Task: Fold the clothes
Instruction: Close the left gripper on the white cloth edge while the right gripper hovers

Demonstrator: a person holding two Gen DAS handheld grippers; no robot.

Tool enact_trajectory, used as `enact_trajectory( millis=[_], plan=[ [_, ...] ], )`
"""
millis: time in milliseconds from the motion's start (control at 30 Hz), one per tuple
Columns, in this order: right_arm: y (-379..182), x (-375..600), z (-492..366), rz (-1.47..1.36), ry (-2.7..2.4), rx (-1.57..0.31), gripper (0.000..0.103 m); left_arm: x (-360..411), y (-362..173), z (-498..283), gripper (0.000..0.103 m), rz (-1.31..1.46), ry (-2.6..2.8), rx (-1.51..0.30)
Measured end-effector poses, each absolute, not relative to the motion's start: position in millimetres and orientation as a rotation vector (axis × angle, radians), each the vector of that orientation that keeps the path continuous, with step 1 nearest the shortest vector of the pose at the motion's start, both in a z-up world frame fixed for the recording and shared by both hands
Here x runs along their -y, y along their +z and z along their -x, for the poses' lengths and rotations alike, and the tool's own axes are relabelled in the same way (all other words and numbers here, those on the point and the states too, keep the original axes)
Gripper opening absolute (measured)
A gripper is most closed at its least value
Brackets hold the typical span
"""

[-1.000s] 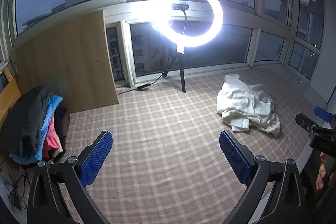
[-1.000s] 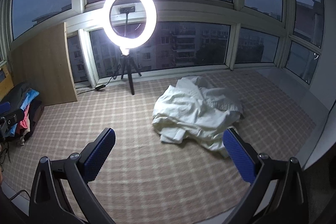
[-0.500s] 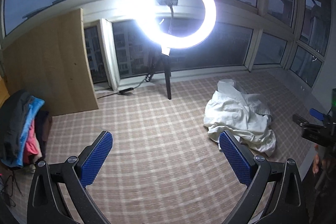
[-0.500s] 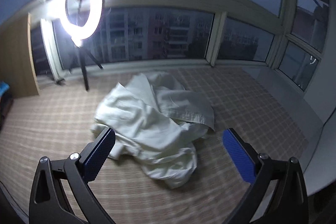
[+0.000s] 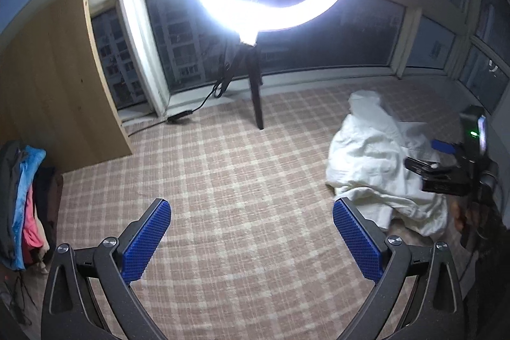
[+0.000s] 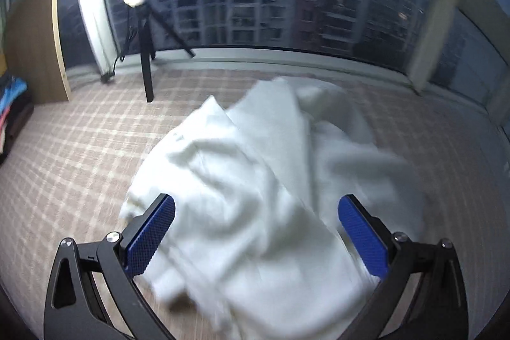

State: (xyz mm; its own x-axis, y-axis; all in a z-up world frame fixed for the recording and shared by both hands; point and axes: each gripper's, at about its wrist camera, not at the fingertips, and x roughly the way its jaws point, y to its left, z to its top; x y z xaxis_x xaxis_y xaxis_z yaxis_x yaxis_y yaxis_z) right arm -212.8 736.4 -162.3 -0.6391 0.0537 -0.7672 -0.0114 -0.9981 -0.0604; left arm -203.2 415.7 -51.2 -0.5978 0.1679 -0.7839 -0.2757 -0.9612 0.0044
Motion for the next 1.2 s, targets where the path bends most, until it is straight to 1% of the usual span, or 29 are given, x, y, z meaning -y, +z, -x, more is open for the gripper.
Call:
enact_trajectory(
  millis=[100, 133, 167, 200, 233, 267, 300, 400, 433, 500, 567, 600, 633, 667, 700, 733, 767, 833, 867, 900, 967, 1033, 1133, 1200],
  plan=[
    [-183.6, -723.7, 247.1, 1.378, 2.8, 0.164, 0.103, -405.5, -62.7, 213.2, 0.102, 1.309, 2.599, -0.158],
    [-191.0, -720.0, 255.9, 1.416, 2.796, 0.177, 0.101, -402.0, -65.5, 214.7, 0.102, 1.32, 2.601, -0.155],
    [-195.7, -717.3, 258.3, 1.467, 2.804, 0.161, 0.078, -398.4, -68.2, 215.9, 0.102, 1.329, 2.605, -0.152],
    [-200.1, -714.6, 260.5, 1.516, 2.811, 0.145, 0.025, -395.7, -69.7, 217.0, 0.102, 1.334, 2.608, -0.148],
    [-197.2, -712.9, 256.0, 1.529, 2.818, 0.133, 0.015, -393.2, -70.6, 218.2, 0.102, 1.338, 2.607, -0.141],
    [-194.3, -711.2, 251.6, 1.543, 2.824, 0.121, 0.013, -390.7, -71.4, 219.5, 0.102, 1.342, 2.606, -0.132],
    [-190.9, -709.6, 246.8, 1.555, 2.832, 0.107, 0.007, -389.6, -71.6, 220.2, 0.102, 1.342, 2.603, -0.129],
    [-146.2, -717.4, 202.1, 1.432, 2.907, 0.015, 0.007, -389.3, -71.1, 220.9, 0.102, 1.334, 2.595, -0.134],
    [-121.8, -726.1, 173.2, 1.351, 2.932, -0.033, 0.007, -390.3, -70.8, 220.4, 0.102, 1.329, 2.59, -0.138],
    [-90.8, -743.0, 130.6, 1.223, 2.923, -0.077, 0.007, -392.6, -70.4, 218.6, 0.102, 1.317, 2.575, -0.141],
    [-75.0, -774.0, 80.6, 1.194, 2.827, -0.127, 0.007, -395.2, -70.5, 215.8, 0.102, 1.305, 2.557, -0.136],
    [-79.7, -795.9, 55.1, 1.218, 2.678, -0.121, 0.008, -396.6, -71.0, 214.5, 0.102, 1.3, 2.546, -0.132],
    [-84.6, -817.6, 30.0, 1.236, 2.531, -0.114, 0.012, -398.3, -72.0, 213.3, 0.102, 1.296, 2.536, -0.129],
    [-93.2, -832.6, 17.3, 1.284, 2.391, -0.078, 0.03, -401.9, -73.6, 212.3, 0.102, 1.296, 2.525, -0.132],
    [-101.8, -847.6, 4.6, 1.324, 2.25, -0.044, 0.039, -406.0, -75.4, 211.4, 0.102, 1.297, 2.513, -0.135],
    [-110.0, -862.5, -8.2, 1.356, 2.115, -0.015, 0.039, -411.0, -77.4, 210.7, 0.102, 1.297, 2.5, -0.141],
    [-104.1, -871.3, -23.1, 1.312, 2.13, -0.082, 0.039, -416.2, -79.4, 210.0, 0.102, 1.298, 2.487, -0.149],
    [-85.9, -870.3, -33.1, 1.229, 2.265, -0.208, 0.043, -428.0, -83.1, 205.7, 0.102, 1.298, 2.457, -0.18],
    [-77.0, -869.6, -37.8, 1.184, 2.329, -0.271, 0.053, -434.0, -84.9, 203.3, 0.102, 1.298, 2.441, -0.197],
    [-71.7, -863.4, -34.5, 1.158, 2.386, -0.276, 0.069, -438.3, -85.9, 200.8, 0.102, 1.295, 2.432, -0.213],
    [-68.3, -844.8, -15.9, 1.134, 2.482, -0.222, 0.082, -445.6, -87.3, 194.8, 0.102, 1.285, 2.418, -0.246],
    [-76.1, -834.8, 3.3, 1.153, 2.504, -0.124, 0.082, -449.1, -88.0, 190.6, 0.102, 1.284, 2.408, -0.257],
    [-108.2, -841.5, 38.1, 1.263, 2.462, -0.044, 0.082, -450.7, -88.6, 186.7, 0.102, 1.29, 2.397, -0.267],
    [-125.0, -841.5, 53.5, 1.365, 2.482, -0.147, 0.082, -451.2, -89.5, 186.1, 0.102, 1.295, 2.4, -0.281]
  ],
)
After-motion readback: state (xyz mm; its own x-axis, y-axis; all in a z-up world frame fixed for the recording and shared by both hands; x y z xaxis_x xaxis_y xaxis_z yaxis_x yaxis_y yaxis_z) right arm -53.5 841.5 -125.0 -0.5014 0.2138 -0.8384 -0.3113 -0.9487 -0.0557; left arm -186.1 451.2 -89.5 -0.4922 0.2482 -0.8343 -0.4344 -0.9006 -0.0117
